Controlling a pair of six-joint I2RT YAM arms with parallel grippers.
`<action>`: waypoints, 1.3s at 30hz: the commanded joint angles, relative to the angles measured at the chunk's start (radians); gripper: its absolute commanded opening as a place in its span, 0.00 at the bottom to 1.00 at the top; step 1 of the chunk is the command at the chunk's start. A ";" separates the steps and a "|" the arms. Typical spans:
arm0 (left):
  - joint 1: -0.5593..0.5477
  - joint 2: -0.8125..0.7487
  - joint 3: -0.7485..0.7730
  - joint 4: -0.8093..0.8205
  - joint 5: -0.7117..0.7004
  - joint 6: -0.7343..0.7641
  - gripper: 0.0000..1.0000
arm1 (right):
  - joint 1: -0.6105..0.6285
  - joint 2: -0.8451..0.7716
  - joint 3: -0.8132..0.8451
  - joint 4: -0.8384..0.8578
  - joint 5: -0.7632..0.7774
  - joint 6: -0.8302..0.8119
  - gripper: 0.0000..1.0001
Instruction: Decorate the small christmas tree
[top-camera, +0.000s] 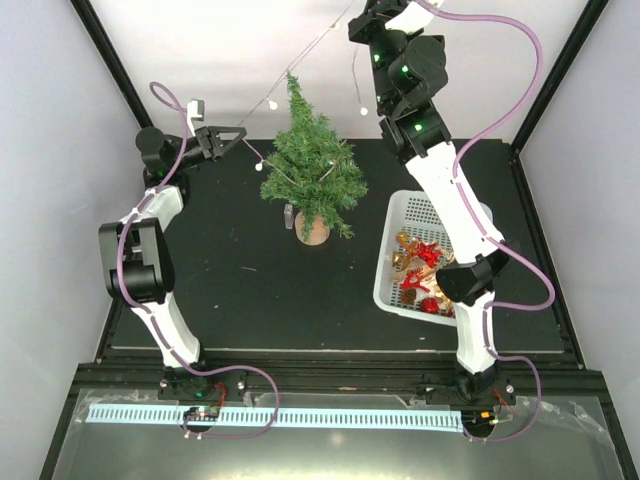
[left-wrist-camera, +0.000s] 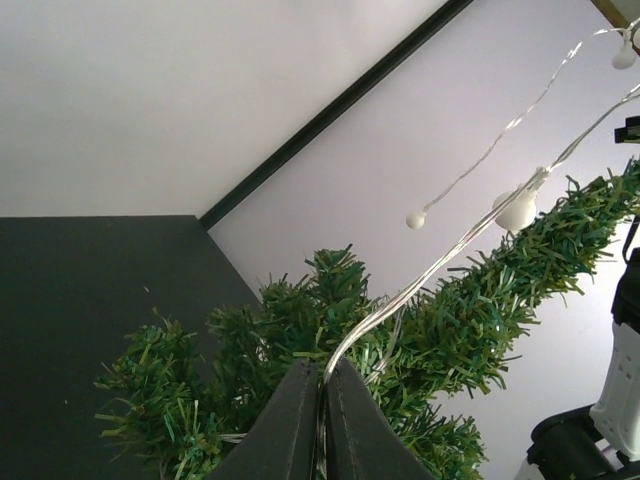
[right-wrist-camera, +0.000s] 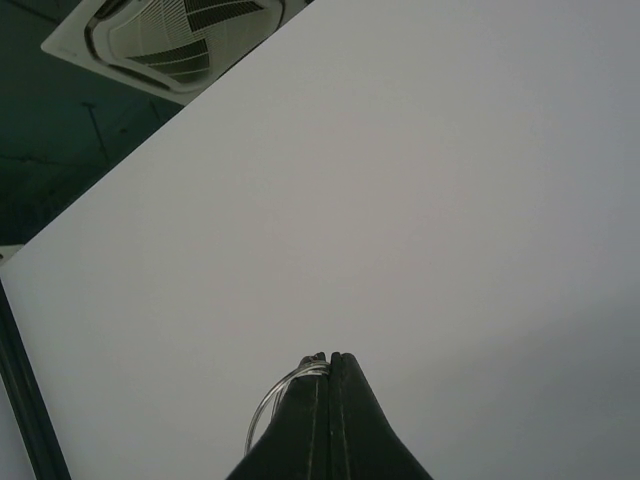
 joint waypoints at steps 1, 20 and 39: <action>0.014 0.025 0.039 0.059 0.001 -0.033 0.06 | -0.015 0.026 0.068 0.077 0.027 0.046 0.01; -0.011 0.099 0.078 0.070 -0.004 -0.045 0.08 | -0.045 -0.008 -0.056 0.036 0.104 -0.096 0.01; -0.015 0.026 0.104 0.066 0.088 -0.032 0.11 | -0.055 -0.288 -0.394 0.055 0.265 -0.286 0.01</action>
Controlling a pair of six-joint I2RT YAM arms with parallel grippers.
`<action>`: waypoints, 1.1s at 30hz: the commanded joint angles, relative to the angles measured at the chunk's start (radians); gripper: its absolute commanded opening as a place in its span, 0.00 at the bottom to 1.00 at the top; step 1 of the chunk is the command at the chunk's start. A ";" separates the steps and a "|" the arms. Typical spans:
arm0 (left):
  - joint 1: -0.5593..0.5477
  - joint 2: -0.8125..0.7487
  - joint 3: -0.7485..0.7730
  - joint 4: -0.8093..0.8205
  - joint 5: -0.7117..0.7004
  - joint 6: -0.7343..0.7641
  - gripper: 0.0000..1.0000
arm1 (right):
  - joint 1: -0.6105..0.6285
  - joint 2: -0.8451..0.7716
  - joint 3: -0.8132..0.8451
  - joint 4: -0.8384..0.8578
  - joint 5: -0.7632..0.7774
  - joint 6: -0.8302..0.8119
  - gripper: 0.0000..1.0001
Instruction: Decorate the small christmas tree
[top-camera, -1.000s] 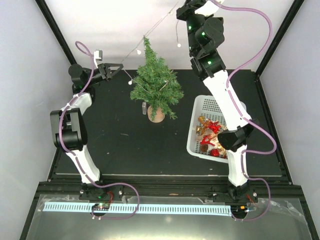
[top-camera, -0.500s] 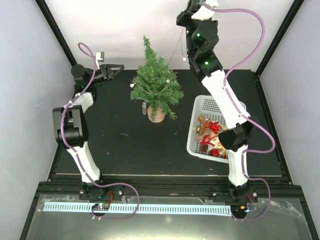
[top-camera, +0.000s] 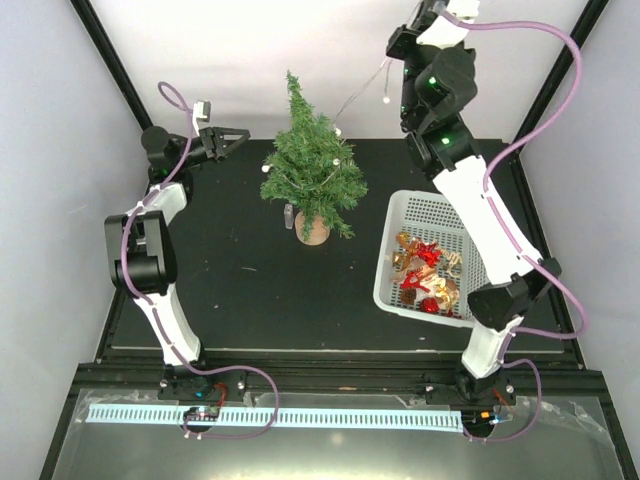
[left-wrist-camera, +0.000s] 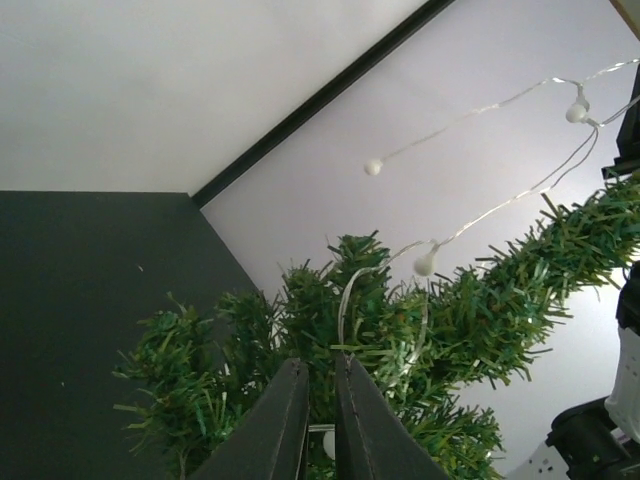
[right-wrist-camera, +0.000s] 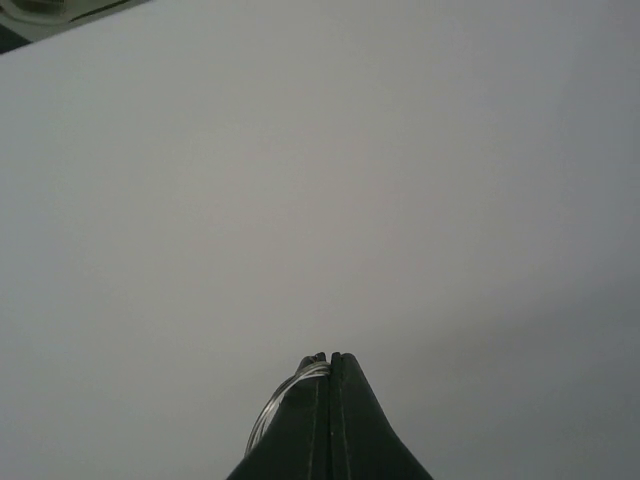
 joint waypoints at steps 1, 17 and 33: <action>0.000 -0.080 0.056 0.004 0.056 0.040 0.12 | -0.005 -0.073 -0.043 -0.008 0.071 -0.060 0.01; -0.014 -0.397 0.127 -0.788 0.127 0.676 0.25 | -0.004 -0.205 -0.201 -0.300 0.163 -0.066 0.01; -0.360 -0.527 0.300 -1.769 -0.175 1.656 0.30 | 0.003 -0.443 -0.279 -0.430 -0.045 0.144 0.01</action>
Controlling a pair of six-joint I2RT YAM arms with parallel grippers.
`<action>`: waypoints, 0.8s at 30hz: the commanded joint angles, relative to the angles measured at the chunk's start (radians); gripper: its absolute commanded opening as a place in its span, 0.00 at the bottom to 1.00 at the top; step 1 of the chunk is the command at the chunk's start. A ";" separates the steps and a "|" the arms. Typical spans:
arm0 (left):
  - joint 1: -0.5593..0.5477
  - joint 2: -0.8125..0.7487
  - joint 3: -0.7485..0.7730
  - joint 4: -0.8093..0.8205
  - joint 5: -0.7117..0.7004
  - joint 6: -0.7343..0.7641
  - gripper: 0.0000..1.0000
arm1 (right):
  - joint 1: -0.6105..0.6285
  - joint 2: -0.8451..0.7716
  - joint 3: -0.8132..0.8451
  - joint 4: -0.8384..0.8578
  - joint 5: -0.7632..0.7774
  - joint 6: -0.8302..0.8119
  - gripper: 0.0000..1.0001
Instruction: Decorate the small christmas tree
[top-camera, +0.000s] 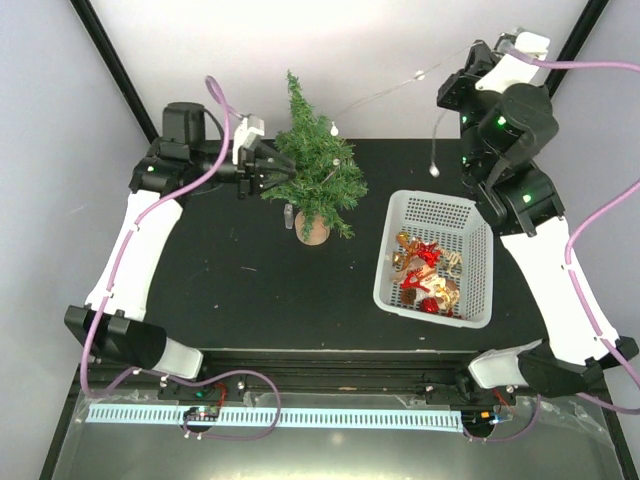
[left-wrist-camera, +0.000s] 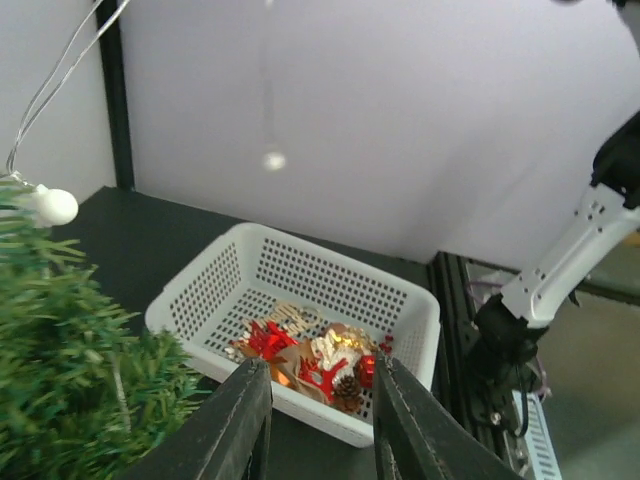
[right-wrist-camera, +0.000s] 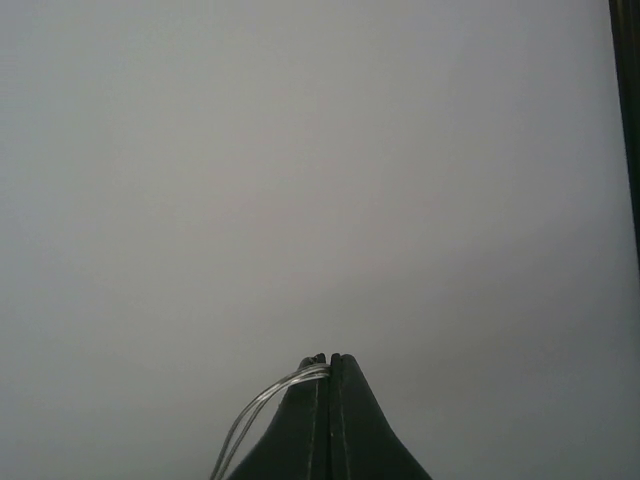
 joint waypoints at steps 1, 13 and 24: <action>-0.071 -0.005 0.031 -0.106 -0.081 0.125 0.31 | 0.005 0.009 0.041 -0.047 -0.091 0.074 0.01; -0.276 0.156 0.150 0.118 -0.115 -0.017 0.37 | 0.073 0.075 0.171 -0.091 -0.133 0.115 0.01; -0.366 0.379 0.365 0.296 -0.061 -0.178 0.39 | 0.116 0.129 0.246 -0.099 -0.136 0.102 0.01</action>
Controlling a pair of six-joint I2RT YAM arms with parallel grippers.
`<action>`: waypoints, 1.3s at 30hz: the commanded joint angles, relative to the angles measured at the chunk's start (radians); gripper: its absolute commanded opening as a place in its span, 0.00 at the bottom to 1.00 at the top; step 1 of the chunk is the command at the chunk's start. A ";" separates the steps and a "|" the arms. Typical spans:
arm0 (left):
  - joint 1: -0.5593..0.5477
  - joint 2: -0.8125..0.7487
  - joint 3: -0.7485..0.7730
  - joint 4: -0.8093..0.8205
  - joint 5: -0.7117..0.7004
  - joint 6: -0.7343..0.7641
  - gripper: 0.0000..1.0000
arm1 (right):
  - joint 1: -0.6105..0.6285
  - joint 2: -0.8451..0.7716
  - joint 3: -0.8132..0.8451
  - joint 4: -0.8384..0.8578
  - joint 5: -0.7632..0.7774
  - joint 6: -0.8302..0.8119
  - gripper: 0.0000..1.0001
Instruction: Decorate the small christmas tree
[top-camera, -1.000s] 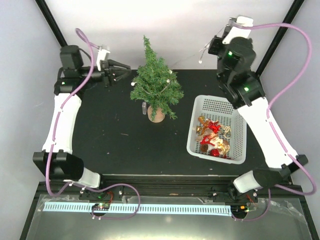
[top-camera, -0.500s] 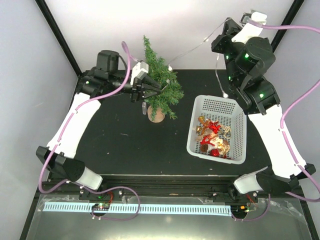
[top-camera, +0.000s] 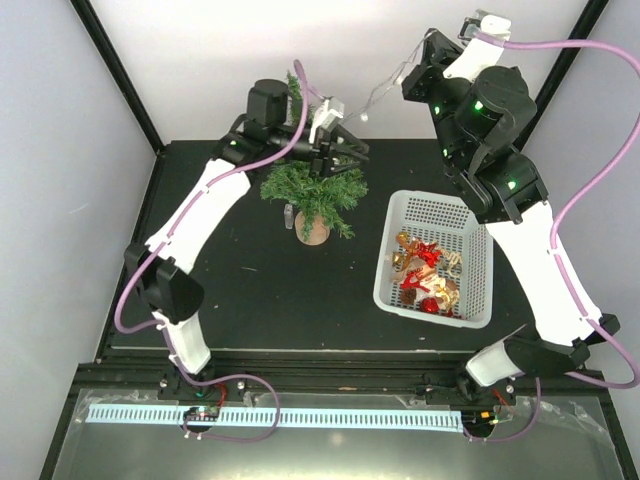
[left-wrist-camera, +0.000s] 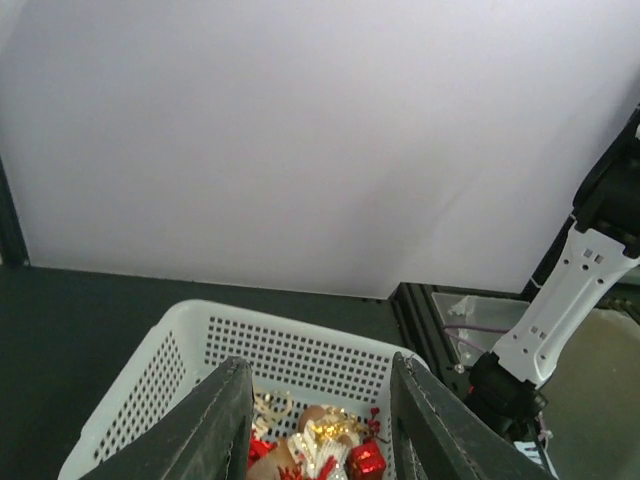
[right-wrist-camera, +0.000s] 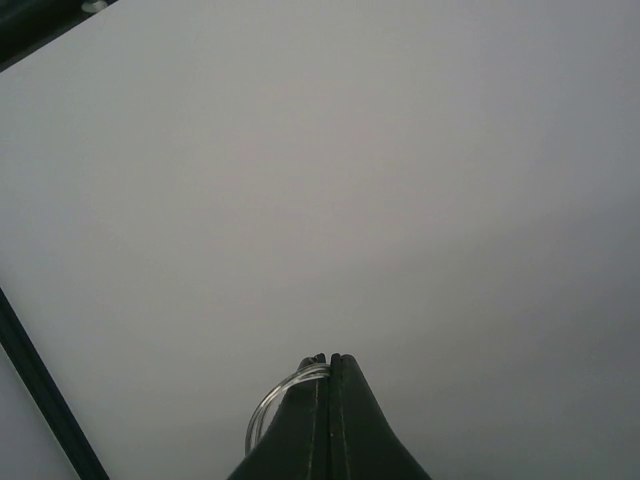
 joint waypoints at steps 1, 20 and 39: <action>-0.062 0.052 0.120 0.026 -0.021 0.001 0.39 | 0.014 0.021 0.052 -0.011 -0.007 -0.002 0.01; -0.151 0.120 0.131 0.240 -0.180 -0.049 0.45 | 0.023 -0.008 0.013 -0.012 -0.014 -0.012 0.01; -0.174 0.069 0.132 0.014 -0.492 0.178 0.38 | 0.025 0.005 -0.008 0.029 -0.008 -0.036 0.01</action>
